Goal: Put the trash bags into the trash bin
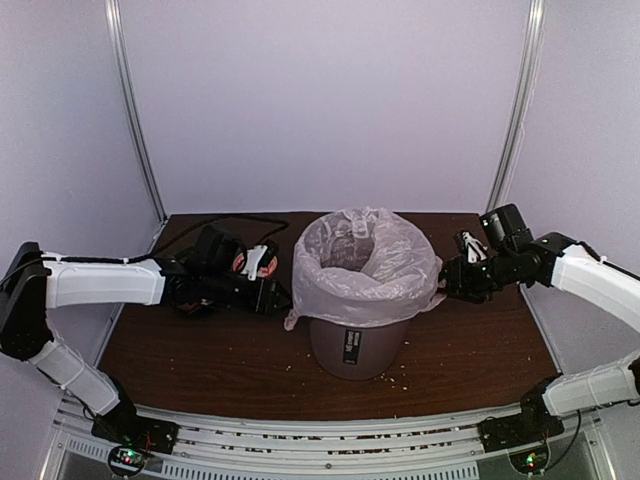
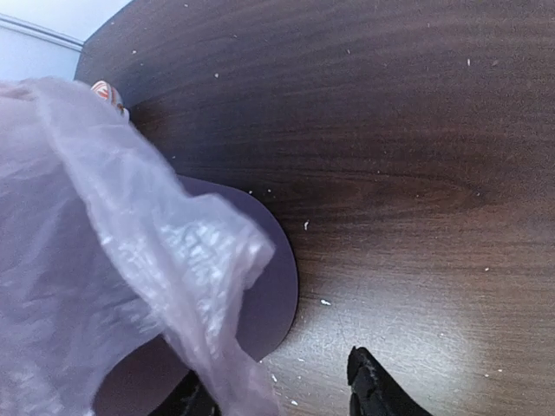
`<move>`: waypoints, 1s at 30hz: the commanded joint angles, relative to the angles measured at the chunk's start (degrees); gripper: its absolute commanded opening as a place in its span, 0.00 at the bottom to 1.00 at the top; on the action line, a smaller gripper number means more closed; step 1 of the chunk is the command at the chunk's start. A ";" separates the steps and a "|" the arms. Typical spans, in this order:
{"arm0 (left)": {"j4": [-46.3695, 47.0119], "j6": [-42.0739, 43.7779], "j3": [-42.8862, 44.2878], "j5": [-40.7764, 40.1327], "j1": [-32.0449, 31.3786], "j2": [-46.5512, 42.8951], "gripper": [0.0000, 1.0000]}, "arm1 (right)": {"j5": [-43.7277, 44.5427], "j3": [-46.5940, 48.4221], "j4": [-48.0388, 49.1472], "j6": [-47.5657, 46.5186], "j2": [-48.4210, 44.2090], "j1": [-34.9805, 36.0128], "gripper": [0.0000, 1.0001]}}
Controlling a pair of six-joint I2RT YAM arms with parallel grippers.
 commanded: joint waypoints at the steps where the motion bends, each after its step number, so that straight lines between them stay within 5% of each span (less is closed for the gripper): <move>1: 6.59 -0.02 1.29 1.39 0.13 4.71 0.55 | -1.71 -5.18 10.04 0.81 3.93 -0.28 0.44; 10: 13.01 -1.54 0.54 3.45 0.11 12.28 0.49 | -2.24 -17.70 15.27 1.86 5.60 -0.28 0.38; 22: 9.39 0.24 -2.11 1.31 0.07 14.43 0.47 | -2.15 -23.62 19.57 1.51 8.02 -0.20 0.40; 30: 7.64 1.34 -1.41 -0.76 0.07 8.85 0.48 | -2.82 -18.91 12.19 1.91 -0.50 -0.20 0.44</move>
